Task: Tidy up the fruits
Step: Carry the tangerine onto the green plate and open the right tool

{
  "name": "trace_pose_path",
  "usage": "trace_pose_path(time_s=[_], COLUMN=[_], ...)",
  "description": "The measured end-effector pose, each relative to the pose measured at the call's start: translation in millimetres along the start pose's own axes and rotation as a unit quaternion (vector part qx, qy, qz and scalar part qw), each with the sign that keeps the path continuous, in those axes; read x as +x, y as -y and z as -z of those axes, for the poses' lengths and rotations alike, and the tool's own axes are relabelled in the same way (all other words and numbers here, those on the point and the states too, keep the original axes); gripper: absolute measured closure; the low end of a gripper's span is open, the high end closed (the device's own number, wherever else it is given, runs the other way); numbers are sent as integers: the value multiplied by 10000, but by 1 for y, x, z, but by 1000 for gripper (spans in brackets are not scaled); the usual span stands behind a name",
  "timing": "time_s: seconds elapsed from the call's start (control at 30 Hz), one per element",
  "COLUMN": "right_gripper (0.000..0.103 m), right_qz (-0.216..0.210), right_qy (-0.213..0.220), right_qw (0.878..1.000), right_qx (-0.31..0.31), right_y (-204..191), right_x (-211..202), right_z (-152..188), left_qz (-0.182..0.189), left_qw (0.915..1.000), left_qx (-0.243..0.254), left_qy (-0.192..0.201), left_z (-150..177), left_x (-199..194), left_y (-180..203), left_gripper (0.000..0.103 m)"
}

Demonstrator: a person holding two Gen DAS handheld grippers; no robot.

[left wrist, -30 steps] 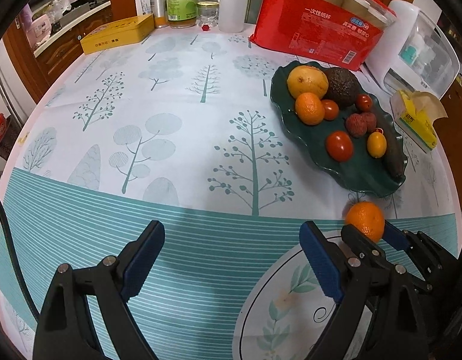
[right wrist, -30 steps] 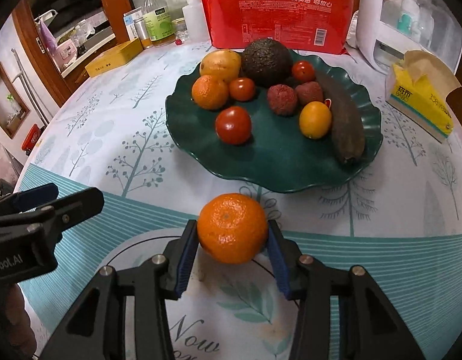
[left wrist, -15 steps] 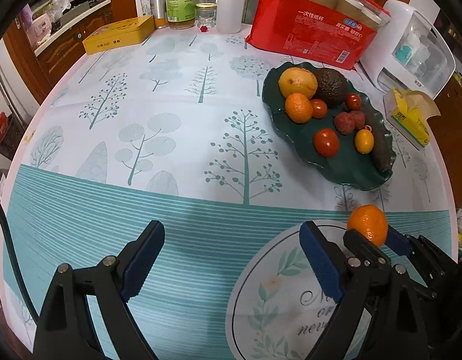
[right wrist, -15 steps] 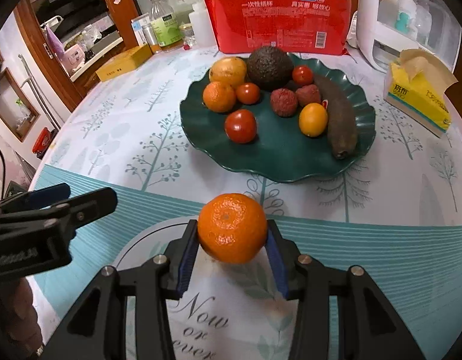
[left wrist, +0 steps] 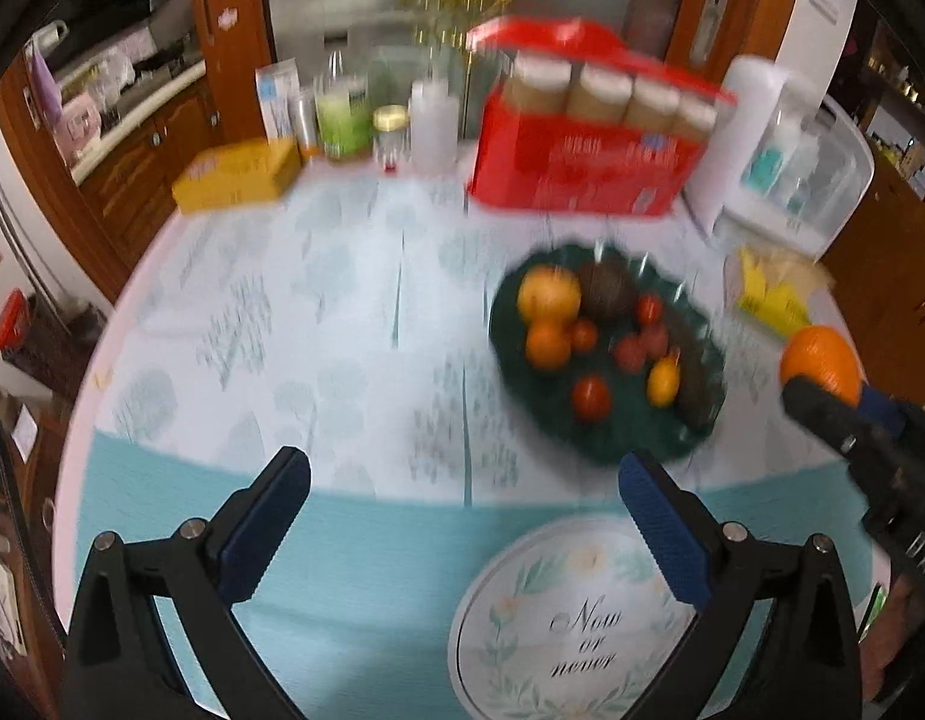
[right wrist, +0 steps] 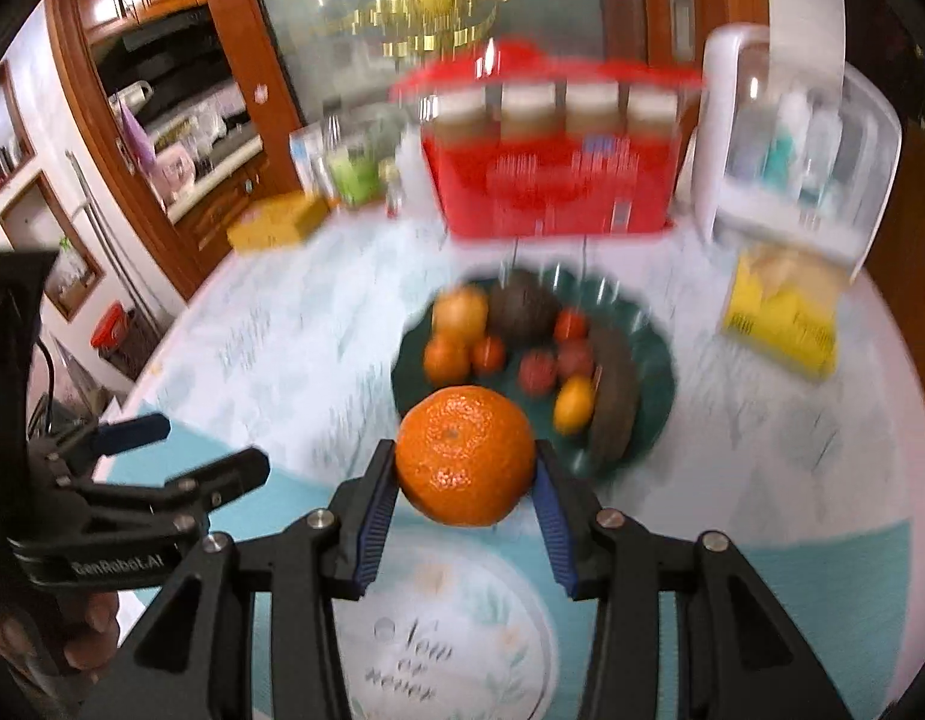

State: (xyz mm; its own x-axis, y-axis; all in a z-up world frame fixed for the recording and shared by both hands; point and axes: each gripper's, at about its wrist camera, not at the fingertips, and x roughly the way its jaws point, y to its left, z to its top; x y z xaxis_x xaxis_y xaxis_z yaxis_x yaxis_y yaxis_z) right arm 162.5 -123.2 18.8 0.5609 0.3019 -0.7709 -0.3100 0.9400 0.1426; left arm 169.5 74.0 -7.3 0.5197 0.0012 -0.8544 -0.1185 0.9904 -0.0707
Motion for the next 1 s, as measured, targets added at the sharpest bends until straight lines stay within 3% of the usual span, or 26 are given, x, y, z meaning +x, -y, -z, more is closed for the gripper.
trace_pose_path(time_s=[0.13,0.27,0.4,0.63,0.9,1.0], right_gripper=[59,59,59,59,57,53], right_qz=[23,267,363,359,448,536], right_qy=[308,259,-194,-746,-959,-836], right_qw=[9995,9990,9986,9966,9942,9943], right_qx=[10,-231,-321,0,-174,-393], right_y=[6,3,6,22,25,20], right_x=[-16,5,57,131,162,161], right_z=[-41,-54,-37,0,21,24], left_qz=[30,42,77,105,293,371], left_qw=[9992,9989,9994,9965,9953,9947], left_qx=[76,157,265,621,458,427], left_qy=[388,441,201,-546,-807,-863], left_z=[-37,-61,-64,-39,-28,-27], left_x=[-20,-12,27,110,145,150], left_y=[7,19,29,42,40,40], left_gripper=[1,1,1,1,1,1])
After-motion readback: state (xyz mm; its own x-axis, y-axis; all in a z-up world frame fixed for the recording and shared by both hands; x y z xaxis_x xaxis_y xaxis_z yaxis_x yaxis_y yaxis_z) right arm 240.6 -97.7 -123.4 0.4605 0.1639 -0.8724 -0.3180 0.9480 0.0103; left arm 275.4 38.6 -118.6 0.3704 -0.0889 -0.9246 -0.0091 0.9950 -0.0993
